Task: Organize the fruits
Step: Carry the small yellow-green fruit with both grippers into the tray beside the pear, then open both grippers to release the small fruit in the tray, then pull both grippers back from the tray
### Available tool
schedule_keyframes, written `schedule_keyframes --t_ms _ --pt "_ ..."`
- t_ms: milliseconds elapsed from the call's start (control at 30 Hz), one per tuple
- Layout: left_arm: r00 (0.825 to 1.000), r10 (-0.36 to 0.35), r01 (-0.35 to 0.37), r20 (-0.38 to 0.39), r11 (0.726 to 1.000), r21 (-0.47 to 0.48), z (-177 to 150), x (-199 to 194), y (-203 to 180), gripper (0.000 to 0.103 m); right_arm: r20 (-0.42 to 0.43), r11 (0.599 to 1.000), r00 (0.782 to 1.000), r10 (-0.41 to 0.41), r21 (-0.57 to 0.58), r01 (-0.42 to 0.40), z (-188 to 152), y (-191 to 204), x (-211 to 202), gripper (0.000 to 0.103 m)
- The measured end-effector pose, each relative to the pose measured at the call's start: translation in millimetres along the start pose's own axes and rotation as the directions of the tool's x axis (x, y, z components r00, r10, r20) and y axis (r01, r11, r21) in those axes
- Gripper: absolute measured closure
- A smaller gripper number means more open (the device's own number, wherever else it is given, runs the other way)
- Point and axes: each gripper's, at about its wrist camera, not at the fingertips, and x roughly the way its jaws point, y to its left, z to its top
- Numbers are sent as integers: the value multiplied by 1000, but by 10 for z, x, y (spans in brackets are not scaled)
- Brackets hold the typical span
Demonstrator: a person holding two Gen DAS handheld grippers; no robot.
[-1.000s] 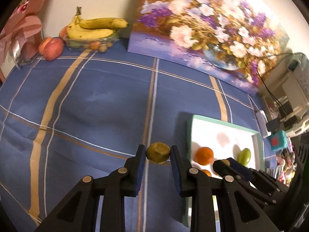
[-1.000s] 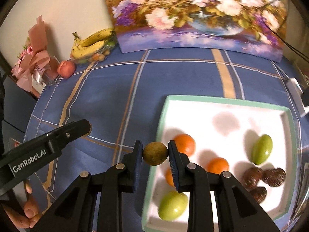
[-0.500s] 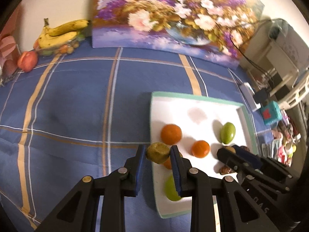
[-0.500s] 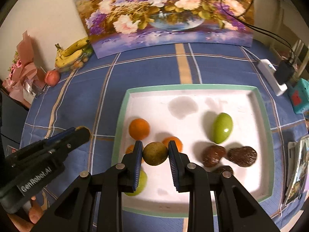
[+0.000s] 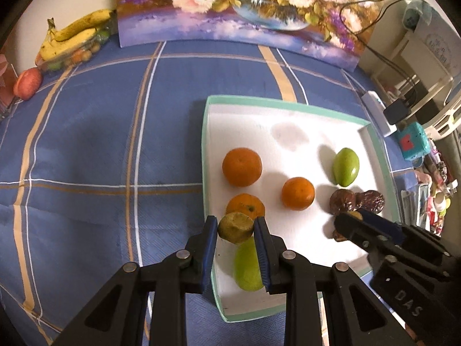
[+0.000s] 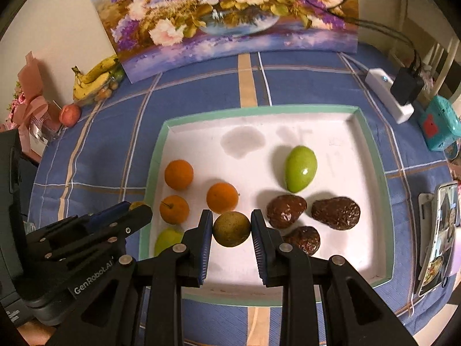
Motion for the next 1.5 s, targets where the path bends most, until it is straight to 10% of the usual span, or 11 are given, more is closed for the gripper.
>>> schedule_keyframes --t_ms 500,1167,1233,1300,1500 --pt "999 14 -14 -37 1000 -5 -34 113 -16 75 -147 1000 989 -15 19 18 -143 -96 462 75" --pt "1000 9 -10 -7 998 -67 -236 -156 259 73 -138 999 990 -27 19 30 -249 -84 434 75" --pt "999 46 -46 -2 996 -75 -270 -190 309 64 -127 999 991 -31 19 33 -265 -76 395 75" --pt "996 92 -91 5 992 -92 -317 -230 384 32 -116 999 993 -37 14 39 -291 -59 351 75" --pt "976 216 -211 28 971 -116 -486 -361 581 11 -87 999 995 -51 -1 51 -366 -6 262 67"
